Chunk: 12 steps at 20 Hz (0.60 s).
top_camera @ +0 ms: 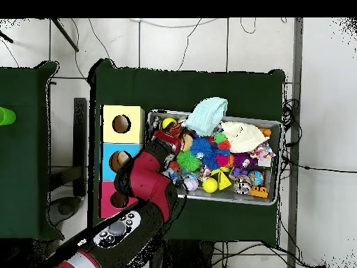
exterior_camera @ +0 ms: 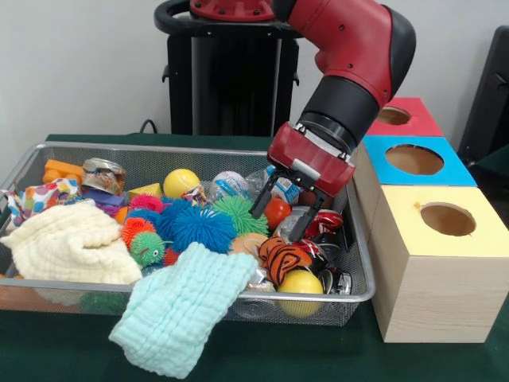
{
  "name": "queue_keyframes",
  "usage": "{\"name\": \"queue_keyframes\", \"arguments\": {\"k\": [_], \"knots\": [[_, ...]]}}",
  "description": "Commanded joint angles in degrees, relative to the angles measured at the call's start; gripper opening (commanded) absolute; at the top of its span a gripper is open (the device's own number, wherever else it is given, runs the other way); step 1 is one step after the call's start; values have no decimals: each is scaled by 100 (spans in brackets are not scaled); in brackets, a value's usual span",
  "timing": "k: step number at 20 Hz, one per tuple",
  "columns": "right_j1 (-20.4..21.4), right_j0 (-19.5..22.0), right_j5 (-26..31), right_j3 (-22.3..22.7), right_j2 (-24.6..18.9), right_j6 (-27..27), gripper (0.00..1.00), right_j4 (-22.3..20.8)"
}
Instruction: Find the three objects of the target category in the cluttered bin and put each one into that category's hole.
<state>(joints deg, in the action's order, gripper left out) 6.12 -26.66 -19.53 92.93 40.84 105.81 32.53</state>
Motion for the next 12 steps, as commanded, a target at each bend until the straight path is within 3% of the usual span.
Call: {"name": "queue_keyframes", "arguments": {"k": [1, 12], "knots": [[-131, 254, 99, -587, -557, 619, 100, -177], [-335, 412, -472, -620, -823, 898, 100, -396]]}}
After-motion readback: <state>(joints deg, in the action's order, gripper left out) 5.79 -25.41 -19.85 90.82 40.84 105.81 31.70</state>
